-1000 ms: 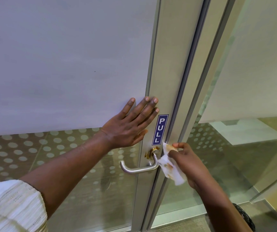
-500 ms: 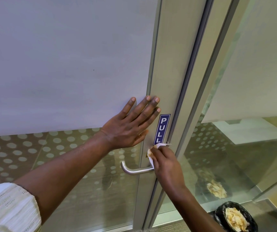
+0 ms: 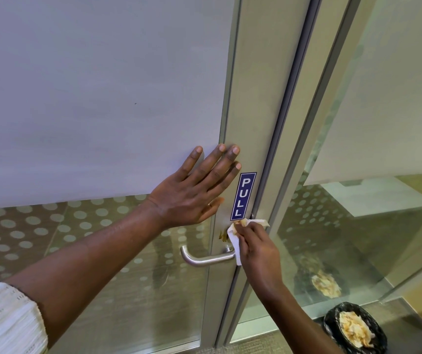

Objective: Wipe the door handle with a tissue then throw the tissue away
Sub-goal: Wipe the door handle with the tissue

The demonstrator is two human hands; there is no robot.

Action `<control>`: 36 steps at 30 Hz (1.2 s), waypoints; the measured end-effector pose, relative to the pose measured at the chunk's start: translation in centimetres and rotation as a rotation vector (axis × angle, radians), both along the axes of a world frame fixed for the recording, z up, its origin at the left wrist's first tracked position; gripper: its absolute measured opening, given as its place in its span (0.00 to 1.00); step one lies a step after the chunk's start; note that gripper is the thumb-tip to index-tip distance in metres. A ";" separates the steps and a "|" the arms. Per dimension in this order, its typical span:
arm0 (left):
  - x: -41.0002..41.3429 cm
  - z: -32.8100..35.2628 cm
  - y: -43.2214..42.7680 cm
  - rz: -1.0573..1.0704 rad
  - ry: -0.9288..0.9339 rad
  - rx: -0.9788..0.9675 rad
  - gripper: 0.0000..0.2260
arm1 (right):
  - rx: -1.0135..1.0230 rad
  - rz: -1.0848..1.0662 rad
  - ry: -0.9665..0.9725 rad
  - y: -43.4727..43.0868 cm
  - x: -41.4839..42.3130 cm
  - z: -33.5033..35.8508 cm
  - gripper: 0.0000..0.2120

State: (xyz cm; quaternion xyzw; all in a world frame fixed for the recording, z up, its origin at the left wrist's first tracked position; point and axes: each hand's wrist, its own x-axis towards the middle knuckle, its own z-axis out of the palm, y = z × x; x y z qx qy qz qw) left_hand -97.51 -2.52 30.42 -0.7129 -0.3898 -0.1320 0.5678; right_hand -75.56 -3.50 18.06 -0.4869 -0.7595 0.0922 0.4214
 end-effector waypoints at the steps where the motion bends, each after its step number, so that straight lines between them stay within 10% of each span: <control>1: 0.0 0.0 0.0 0.001 0.000 0.000 0.32 | -0.033 -0.027 0.078 -0.2 0.1 -0.1 0.12; 6: 0.0 -0.1 0.0 0.002 -0.001 0.004 0.32 | -0.318 -0.114 0.334 -0.6 -0.5 -0.9 0.10; 13: 0.0 0.0 0.1 0.003 0.007 0.010 0.32 | -0.038 -0.034 0.257 -0.6 -0.3 -0.1 0.15; 20: 0.1 -0.1 0.0 0.003 0.002 0.014 0.32 | -0.289 0.015 0.488 -2.0 -0.3 -3.0 0.22; 36: 0.1 -0.1 0.2 0.004 -0.006 -0.014 0.32 | -0.329 -0.084 0.499 -0.3 -0.4 0.0 0.04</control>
